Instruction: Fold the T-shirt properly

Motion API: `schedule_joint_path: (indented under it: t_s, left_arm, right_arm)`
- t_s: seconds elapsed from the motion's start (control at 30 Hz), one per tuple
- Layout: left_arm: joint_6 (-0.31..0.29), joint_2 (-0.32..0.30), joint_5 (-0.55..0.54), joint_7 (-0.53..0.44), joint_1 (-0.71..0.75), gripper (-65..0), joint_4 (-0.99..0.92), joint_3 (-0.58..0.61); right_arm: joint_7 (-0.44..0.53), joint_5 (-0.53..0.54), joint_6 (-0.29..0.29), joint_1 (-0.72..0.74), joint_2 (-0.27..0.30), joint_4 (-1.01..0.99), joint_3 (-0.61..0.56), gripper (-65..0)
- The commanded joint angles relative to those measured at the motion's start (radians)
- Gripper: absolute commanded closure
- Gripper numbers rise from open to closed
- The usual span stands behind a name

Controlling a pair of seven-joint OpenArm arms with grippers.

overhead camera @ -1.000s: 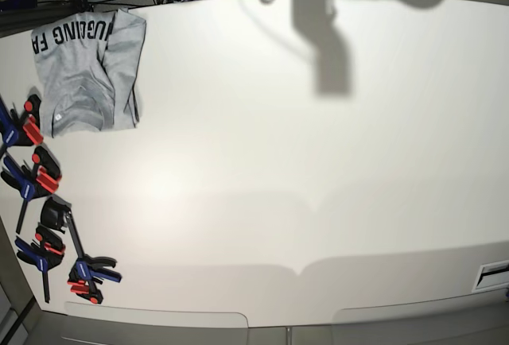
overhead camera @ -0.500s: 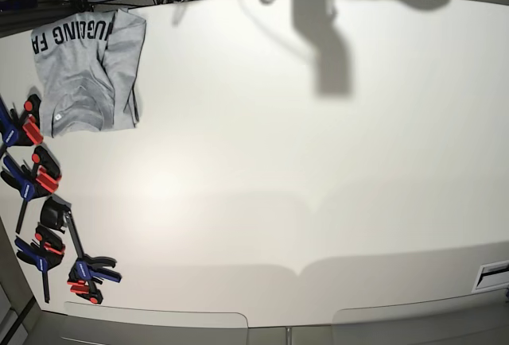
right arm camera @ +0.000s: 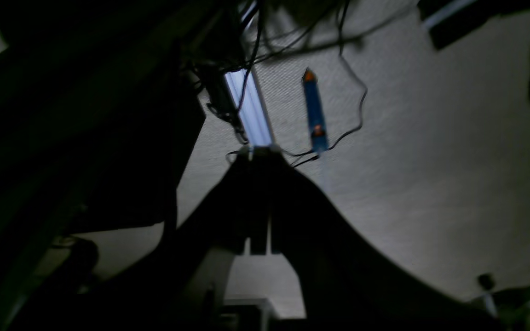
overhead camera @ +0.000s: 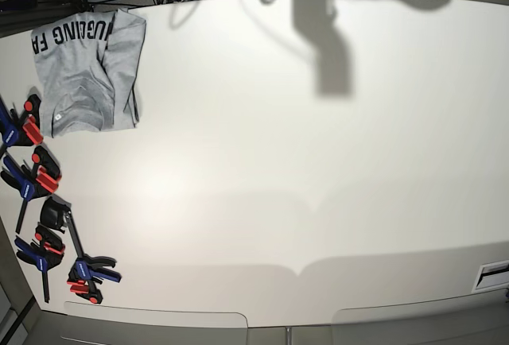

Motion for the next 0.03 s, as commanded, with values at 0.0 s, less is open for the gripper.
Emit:
schedule_joint_path:
  t_s: [0.0]
  left_arm:
    - [0.000,-0.003,-0.001,-0.019,0.009,0.0,0.004,0.000]
  right_arm:
    - [0.006,0.000,-0.006,-0.002,-0.005,0.002,0.011,0.0]
